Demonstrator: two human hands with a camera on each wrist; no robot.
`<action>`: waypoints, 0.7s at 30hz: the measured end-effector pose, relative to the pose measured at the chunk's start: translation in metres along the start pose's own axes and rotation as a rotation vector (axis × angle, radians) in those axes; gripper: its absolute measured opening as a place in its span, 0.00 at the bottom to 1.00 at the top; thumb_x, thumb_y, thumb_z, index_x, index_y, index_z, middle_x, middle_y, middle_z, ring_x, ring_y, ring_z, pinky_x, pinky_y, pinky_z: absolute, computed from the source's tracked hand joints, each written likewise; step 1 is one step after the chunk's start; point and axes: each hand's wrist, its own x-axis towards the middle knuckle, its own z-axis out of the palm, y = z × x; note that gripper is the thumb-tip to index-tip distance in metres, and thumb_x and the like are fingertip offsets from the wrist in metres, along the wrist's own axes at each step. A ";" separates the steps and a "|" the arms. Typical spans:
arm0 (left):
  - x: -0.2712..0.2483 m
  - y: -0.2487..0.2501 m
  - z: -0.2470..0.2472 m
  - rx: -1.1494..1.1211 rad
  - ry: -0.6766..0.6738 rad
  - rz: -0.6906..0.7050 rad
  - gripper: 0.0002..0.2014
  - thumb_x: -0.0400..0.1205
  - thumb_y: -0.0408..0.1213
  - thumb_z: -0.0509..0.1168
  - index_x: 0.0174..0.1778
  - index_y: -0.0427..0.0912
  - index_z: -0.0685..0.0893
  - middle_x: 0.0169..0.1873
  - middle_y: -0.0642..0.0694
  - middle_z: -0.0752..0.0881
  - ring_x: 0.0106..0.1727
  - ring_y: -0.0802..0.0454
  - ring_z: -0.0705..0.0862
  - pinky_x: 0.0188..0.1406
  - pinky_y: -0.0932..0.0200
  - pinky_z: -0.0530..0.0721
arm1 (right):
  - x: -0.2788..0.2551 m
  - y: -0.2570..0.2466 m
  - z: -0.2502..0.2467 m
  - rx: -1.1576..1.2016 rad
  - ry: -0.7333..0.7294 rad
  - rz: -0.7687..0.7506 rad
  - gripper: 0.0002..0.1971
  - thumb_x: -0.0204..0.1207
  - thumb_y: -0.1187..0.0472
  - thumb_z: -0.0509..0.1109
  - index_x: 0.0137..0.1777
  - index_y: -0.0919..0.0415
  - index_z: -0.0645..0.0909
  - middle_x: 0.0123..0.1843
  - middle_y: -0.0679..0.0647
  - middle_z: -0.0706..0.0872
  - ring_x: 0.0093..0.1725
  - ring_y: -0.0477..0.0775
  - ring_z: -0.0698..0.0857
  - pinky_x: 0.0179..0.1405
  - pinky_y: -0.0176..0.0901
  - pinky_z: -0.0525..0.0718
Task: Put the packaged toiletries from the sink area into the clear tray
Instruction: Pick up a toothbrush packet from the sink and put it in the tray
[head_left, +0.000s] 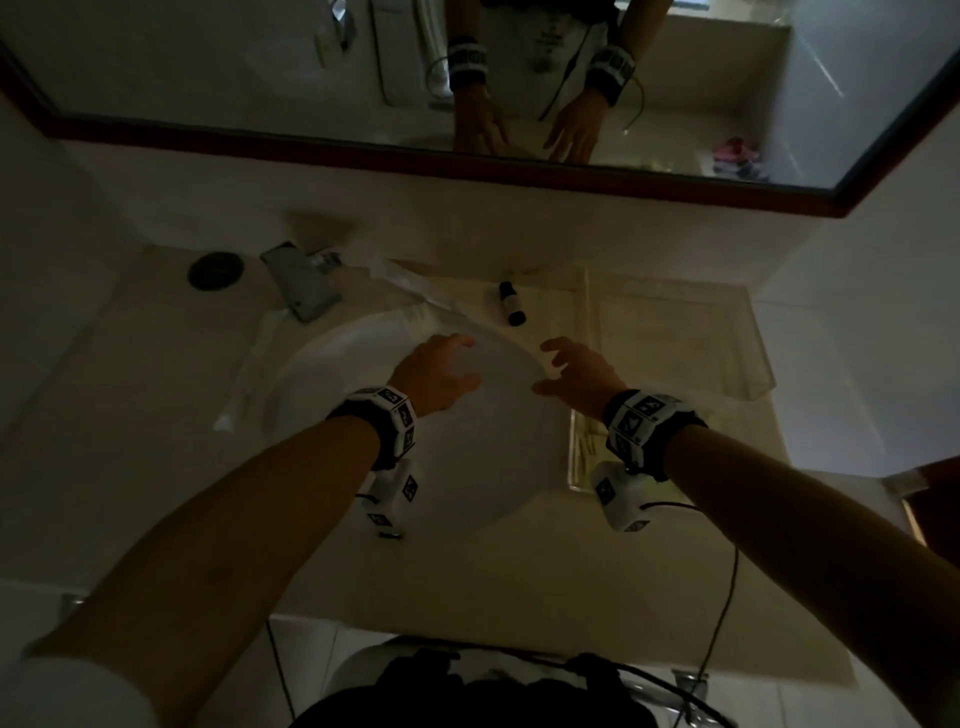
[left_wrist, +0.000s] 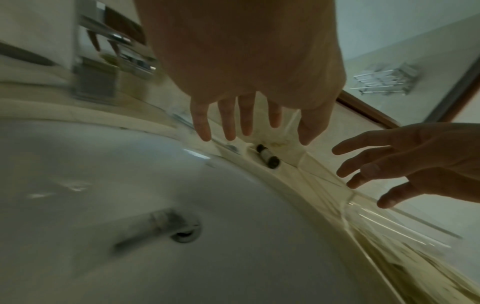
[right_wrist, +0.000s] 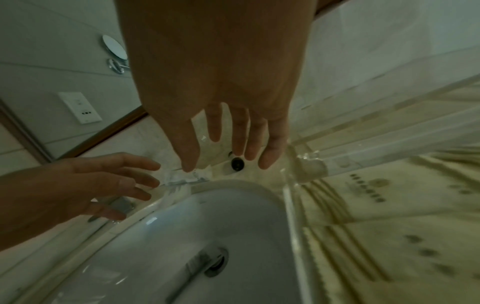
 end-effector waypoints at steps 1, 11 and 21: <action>0.000 -0.008 -0.004 0.005 0.005 -0.010 0.29 0.80 0.51 0.66 0.77 0.50 0.68 0.76 0.44 0.70 0.73 0.43 0.73 0.70 0.48 0.75 | 0.004 -0.006 0.004 0.005 -0.007 -0.004 0.32 0.72 0.53 0.76 0.75 0.49 0.68 0.69 0.56 0.77 0.65 0.58 0.80 0.63 0.50 0.81; -0.006 -0.081 -0.038 -0.063 0.082 -0.111 0.31 0.78 0.53 0.68 0.77 0.51 0.68 0.76 0.44 0.70 0.75 0.43 0.72 0.73 0.44 0.73 | 0.038 -0.064 0.056 0.000 -0.095 -0.061 0.33 0.73 0.51 0.75 0.76 0.46 0.66 0.71 0.55 0.76 0.67 0.57 0.79 0.63 0.48 0.80; -0.005 -0.145 -0.066 0.008 0.165 -0.255 0.30 0.77 0.54 0.68 0.75 0.53 0.69 0.72 0.42 0.73 0.71 0.39 0.73 0.69 0.42 0.75 | 0.070 -0.108 0.099 -0.011 -0.212 -0.057 0.33 0.77 0.52 0.72 0.79 0.49 0.63 0.71 0.57 0.72 0.61 0.58 0.79 0.48 0.37 0.82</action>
